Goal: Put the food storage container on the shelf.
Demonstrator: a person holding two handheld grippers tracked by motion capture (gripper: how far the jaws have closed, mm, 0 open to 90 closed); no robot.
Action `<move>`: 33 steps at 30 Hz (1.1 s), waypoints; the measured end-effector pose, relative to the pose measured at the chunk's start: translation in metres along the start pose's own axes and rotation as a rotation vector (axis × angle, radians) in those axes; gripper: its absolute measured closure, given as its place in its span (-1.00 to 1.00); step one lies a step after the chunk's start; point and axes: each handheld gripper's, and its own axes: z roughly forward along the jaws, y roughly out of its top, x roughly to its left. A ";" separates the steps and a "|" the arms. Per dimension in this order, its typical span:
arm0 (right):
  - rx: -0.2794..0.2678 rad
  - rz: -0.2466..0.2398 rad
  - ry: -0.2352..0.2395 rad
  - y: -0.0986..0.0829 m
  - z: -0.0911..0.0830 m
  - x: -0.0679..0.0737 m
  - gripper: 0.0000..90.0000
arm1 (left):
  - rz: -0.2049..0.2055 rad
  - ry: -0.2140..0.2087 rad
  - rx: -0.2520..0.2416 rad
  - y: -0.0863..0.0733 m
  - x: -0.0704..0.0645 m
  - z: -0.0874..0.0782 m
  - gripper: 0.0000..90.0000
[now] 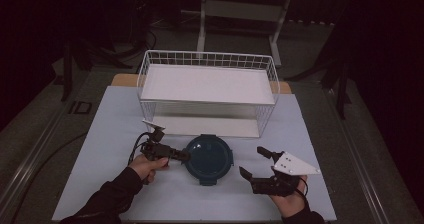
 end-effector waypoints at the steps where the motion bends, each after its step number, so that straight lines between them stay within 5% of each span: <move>1: 0.003 0.020 0.007 -0.001 0.001 -0.002 -0.67 | 0.014 0.002 -0.001 -0.001 -0.001 0.000 0.18; 6: 0.096 0.143 0.057 -0.007 0.016 -0.012 -0.60 | 0.072 0.018 -0.020 -0.005 -0.008 -0.001 0.19; 14: 0.164 0.306 0.124 -0.010 0.032 -0.024 -0.49 | 0.134 0.028 -0.036 -0.011 -0.016 -0.003 0.21; 15: 0.188 0.377 0.151 -0.012 0.039 -0.029 -0.40 | 0.144 0.026 -0.042 -0.012 -0.016 -0.003 0.21; 17: 0.210 0.445 0.180 -0.015 0.046 -0.035 -0.36 | 0.148 0.028 -0.046 -0.013 -0.017 -0.004 0.22; 21: 0.252 0.529 0.218 -0.023 0.058 -0.042 -0.29 | 0.177 0.033 -0.052 -0.016 -0.019 -0.004 0.22; 33: 0.329 0.613 0.272 -0.036 0.072 -0.046 -0.02 | 0.218 0.032 -0.060 -0.022 -0.021 -0.006 0.24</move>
